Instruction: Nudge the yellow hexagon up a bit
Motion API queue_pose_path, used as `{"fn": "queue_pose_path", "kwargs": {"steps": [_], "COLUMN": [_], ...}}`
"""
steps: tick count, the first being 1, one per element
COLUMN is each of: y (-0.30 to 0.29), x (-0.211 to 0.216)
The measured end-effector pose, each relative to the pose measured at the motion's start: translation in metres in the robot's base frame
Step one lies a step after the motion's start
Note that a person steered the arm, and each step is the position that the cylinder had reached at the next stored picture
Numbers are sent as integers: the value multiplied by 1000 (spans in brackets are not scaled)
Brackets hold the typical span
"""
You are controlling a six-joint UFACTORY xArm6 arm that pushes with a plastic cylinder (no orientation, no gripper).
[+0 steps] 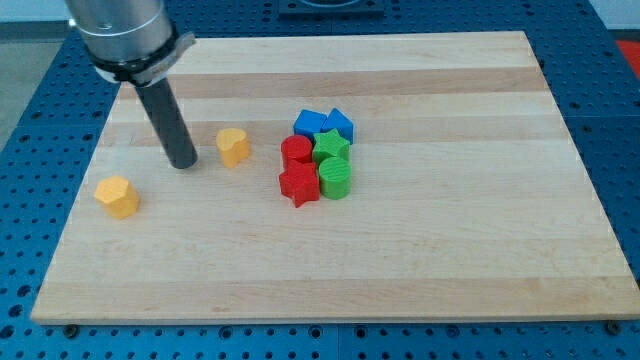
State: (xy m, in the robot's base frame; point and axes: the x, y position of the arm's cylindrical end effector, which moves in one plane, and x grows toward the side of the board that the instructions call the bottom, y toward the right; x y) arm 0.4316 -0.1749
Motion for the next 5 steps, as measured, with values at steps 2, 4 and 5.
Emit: {"fn": "queue_pose_path", "kwargs": {"steps": [2,4,5], "y": [42,4,-100], "x": [-14,-5,-5]}}
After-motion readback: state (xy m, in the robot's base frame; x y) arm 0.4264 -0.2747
